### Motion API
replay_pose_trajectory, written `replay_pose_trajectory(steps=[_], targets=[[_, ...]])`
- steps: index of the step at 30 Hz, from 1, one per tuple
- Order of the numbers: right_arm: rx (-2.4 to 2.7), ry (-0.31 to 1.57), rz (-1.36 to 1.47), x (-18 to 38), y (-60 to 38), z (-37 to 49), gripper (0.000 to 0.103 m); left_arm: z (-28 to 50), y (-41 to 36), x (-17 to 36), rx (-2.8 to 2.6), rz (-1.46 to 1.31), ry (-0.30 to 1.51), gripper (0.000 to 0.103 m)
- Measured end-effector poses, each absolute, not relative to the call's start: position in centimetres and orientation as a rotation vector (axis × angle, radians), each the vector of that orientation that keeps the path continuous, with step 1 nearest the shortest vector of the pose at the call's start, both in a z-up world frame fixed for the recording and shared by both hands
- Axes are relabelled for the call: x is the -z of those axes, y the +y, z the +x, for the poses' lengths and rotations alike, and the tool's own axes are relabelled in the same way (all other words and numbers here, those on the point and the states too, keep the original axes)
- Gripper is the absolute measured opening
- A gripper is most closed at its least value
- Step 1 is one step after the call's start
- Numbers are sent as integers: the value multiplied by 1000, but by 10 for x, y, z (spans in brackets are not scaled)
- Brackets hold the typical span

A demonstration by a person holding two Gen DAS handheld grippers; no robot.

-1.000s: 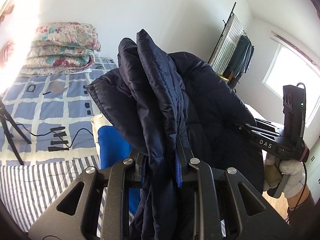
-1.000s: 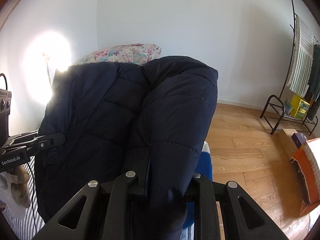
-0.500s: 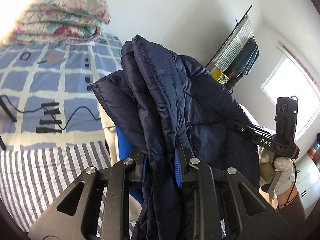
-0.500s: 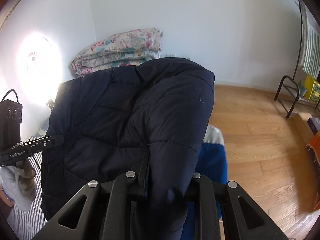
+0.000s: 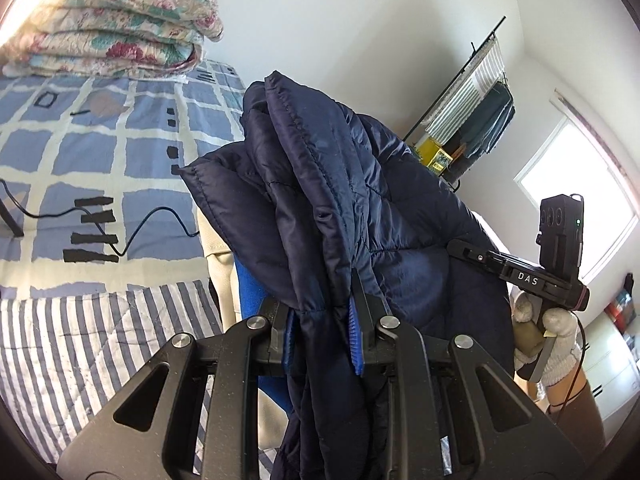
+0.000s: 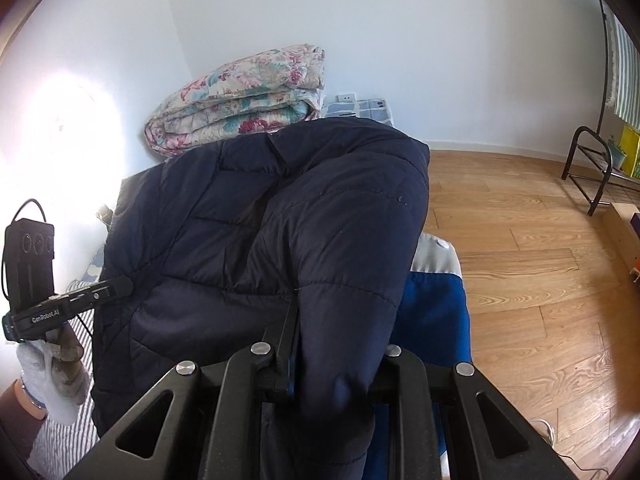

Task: Fold large clothes
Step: 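Lift the folded jacket with both tools and carry it toward the bed's head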

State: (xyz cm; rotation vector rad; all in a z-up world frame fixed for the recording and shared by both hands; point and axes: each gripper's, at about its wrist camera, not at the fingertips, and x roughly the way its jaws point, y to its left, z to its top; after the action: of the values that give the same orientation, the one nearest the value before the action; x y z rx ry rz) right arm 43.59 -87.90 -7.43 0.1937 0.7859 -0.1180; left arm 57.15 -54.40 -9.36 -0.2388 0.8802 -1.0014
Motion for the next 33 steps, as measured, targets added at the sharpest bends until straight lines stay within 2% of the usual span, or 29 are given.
replay_pose_trajectory(steps=[22,33], targets=[[135,809,233,88,-896,445,19,581,-546,102,982,-248,887,20],[153,822,240,91,-901,447,24,582,-548,103,973,-233,892,20]])
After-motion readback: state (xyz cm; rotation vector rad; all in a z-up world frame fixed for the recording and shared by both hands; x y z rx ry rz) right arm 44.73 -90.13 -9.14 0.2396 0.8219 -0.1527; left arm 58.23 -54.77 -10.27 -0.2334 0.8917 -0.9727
